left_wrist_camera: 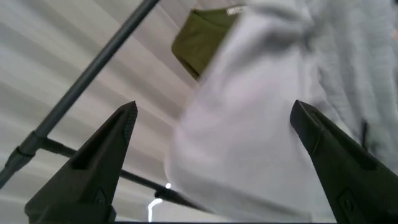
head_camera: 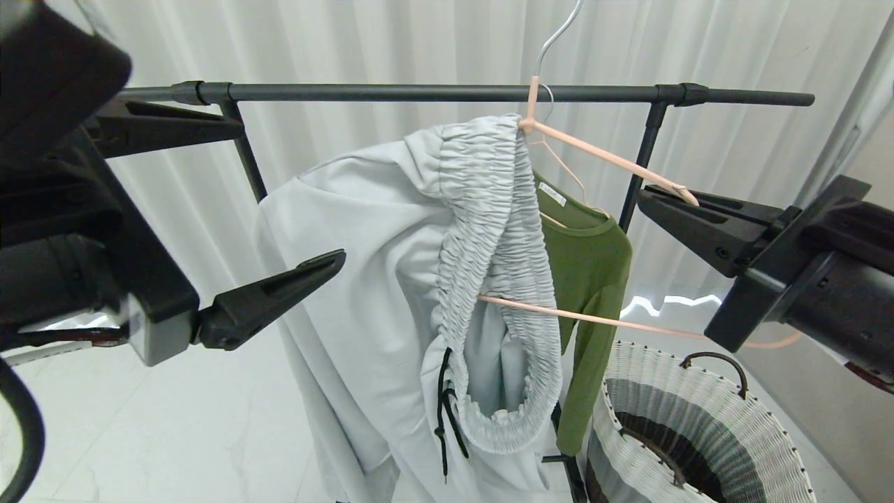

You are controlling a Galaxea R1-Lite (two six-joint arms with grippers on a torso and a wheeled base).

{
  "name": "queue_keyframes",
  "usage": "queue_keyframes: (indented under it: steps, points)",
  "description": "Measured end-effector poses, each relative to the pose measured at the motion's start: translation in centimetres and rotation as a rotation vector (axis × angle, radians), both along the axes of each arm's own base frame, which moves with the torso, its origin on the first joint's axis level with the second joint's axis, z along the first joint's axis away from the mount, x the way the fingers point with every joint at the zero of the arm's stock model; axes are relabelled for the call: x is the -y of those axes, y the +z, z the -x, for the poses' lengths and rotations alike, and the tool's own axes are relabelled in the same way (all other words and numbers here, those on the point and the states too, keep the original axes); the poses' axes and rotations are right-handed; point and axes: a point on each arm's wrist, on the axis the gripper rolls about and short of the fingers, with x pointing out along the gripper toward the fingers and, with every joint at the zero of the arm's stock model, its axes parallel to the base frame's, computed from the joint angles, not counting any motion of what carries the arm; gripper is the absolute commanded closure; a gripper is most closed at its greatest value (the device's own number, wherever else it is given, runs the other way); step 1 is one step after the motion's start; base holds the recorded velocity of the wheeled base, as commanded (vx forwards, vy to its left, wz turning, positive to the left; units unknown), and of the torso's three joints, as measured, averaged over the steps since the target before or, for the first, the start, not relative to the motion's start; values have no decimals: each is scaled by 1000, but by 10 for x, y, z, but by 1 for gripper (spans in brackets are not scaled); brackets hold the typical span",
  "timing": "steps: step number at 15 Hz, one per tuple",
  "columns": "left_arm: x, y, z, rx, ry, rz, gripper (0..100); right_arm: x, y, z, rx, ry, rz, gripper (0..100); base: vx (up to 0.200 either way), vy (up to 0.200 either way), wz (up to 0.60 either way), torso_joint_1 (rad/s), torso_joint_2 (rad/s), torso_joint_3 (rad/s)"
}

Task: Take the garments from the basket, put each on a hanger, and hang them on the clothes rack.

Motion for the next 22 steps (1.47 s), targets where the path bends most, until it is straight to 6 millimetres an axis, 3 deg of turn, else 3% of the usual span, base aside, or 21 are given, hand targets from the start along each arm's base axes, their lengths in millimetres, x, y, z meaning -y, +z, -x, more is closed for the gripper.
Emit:
queue_keyframes:
  steps: [4, 7, 14, 15, 22]
  points:
    - [22, -4, -23, 32, 12, 28, 0, -4, -8, 7, -11, 31, 31, 100, 0, 0, 0, 0, 0, 0]
    - [32, -21, -35, -6, 20, -19, 0, -4, -9, 10, -3, 39, 44, 100, 0, 0, 0, 0, 0, 0]
    - [22, -29, -52, 16, 88, -119, 0, -5, -9, 12, 21, 51, 67, 100, 0, 0, 0, 0, 0, 0]
    - [23, -29, -52, 13, 75, -117, 100, -5, -9, 12, 21, 50, 67, 100, 0, 0, 0, 0, 0, 0]
    - [25, -34, -54, -4, 30, -122, 100, -6, -7, 15, 29, 63, 64, 100, 0, 0, 0, 0, 0, 0]
